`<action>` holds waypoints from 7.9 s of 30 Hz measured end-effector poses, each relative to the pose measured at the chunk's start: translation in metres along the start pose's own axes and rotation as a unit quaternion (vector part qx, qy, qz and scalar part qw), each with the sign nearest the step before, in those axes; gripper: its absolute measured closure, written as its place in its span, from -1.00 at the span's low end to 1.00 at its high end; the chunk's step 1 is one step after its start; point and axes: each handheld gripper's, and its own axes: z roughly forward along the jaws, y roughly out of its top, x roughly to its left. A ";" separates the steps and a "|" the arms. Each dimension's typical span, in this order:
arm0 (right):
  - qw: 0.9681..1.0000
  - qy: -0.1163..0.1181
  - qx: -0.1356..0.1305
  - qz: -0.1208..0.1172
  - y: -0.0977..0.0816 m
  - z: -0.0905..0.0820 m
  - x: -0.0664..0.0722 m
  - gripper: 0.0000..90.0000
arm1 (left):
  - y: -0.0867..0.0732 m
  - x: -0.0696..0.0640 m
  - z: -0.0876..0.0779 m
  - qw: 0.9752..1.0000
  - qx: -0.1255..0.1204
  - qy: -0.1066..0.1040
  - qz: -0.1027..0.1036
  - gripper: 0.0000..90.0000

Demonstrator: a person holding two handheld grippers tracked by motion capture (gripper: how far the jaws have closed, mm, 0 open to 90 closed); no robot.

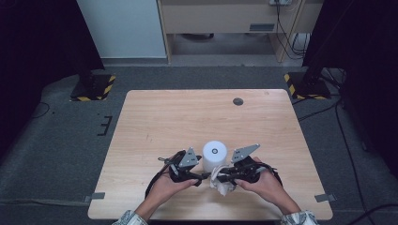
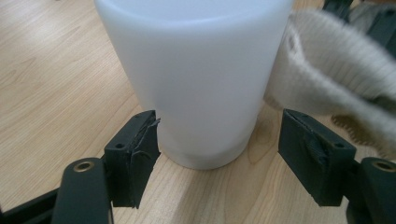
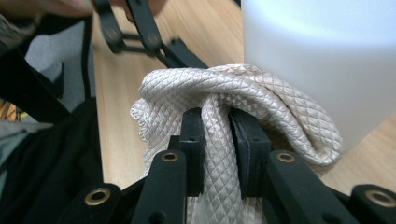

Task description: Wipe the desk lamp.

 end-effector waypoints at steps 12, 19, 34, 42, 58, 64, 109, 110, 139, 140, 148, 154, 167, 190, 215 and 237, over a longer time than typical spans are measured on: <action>0.999 -0.014 -0.043 -0.005 0.013 -0.001 0.009 0.68 | -0.015 0.022 -0.023 0.999 -0.004 0.025 -0.024 -0.35; 0.999 -0.013 -0.030 0.000 0.008 0.008 0.006 0.68 | -0.015 0.022 -0.022 0.999 -0.003 0.025 -0.026 -0.36; 0.999 -0.015 0.026 0.011 -0.003 0.034 -0.002 0.68 | -0.010 0.020 -0.023 0.999 -0.016 0.021 -0.027 -0.38; 1.000 -0.013 0.025 0.013 -0.003 0.032 -0.001 0.67 | 0.010 0.021 -0.040 0.998 -0.055 0.013 -0.033 -0.52; 1.000 -0.010 0.010 0.007 0.000 0.029 0.001 0.67 | 0.060 0.043 -0.010 0.995 -0.071 -0.033 -0.061 -0.39; 1.000 -0.007 0.007 0.007 0.001 0.027 0.001 0.67 | 0.064 0.044 0.001 0.995 -0.058 -0.040 -0.069 -0.33; 1.000 -0.004 -0.016 0.021 0.004 0.021 -0.001 0.68 | 0.059 0.047 0.003 0.994 -0.052 -0.049 -0.086 -0.26; 1.000 -0.004 -0.023 0.019 0.005 0.018 0.001 0.68 | 0.059 0.047 0.003 0.994 -0.052 -0.049 -0.086 -0.26; 0.997 -0.057 -0.012 0.057 -0.016 -0.013 -0.026 0.69 | 0.059 0.047 0.003 0.994 -0.051 -0.048 -0.085 -0.26; 0.996 -0.059 -0.019 0.064 -0.016 -0.017 -0.029 0.69 | 0.059 0.047 0.003 0.994 -0.051 -0.051 -0.087 -0.26; 0.989 -0.075 -0.100 0.080 -0.005 -0.047 -0.042 0.69 | 0.059 0.043 0.004 0.993 -0.052 -0.057 -0.088 -0.27; 0.990 -0.080 -0.086 0.077 -0.003 -0.037 -0.043 0.69 | 0.056 0.042 0.002 0.992 -0.054 -0.059 -0.095 -0.27; 0.992 -0.104 -0.015 0.074 -0.013 -0.011 -0.046 0.69 | 0.056 0.038 -0.003 0.995 -0.052 -0.040 -0.071 -0.39; 0.986 -0.146 0.010 0.078 0.044 -0.007 -0.114 0.67 | -0.012 0.094 -0.066 0.987 -0.050 0.070 -0.138 -0.66; 0.994 -0.092 0.034 0.056 0.098 0.077 -0.138 0.10 | -0.022 0.103 -0.054 0.985 -0.024 0.096 -0.144 -0.65; 0.973 -0.219 -0.025 0.074 0.020 -0.015 -0.113 -0.29 | 0.017 0.127 0.015 0.992 0.024 0.082 -0.097 -0.61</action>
